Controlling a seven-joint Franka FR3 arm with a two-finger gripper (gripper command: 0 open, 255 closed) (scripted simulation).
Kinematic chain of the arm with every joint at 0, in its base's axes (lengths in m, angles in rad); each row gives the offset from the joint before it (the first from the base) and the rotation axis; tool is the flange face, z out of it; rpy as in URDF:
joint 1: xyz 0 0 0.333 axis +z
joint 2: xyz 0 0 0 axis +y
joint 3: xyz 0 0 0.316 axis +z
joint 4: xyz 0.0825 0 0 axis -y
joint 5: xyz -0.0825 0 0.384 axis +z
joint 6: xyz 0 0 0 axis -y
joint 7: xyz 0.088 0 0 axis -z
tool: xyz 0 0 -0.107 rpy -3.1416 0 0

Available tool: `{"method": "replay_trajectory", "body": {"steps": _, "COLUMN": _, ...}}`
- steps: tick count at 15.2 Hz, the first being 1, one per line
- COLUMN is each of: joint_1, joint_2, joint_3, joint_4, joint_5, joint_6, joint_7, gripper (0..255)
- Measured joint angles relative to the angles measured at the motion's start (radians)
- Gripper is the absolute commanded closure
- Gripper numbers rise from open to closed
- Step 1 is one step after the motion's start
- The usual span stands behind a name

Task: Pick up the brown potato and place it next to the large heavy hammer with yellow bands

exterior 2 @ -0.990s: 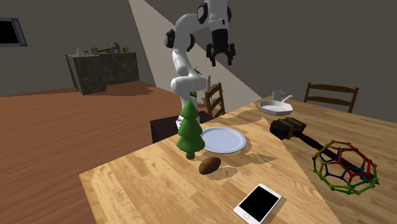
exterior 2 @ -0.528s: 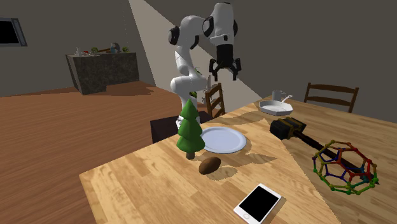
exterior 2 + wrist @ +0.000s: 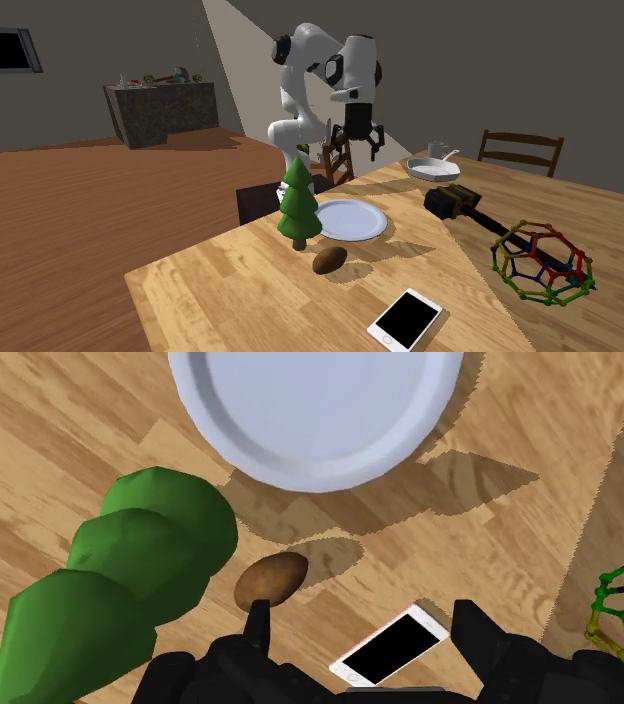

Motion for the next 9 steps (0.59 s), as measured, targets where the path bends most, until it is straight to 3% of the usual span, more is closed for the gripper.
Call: {"method": "replay_trajectory", "body": {"steps": 9, "joint_1": -0.149, "joint_2": 0.301, "joint_3": 0.079, "joint_4": 0.054, "joint_5": -0.143, "joint_6": 0.204, "joint_7": 0.372, "gripper": 0}}
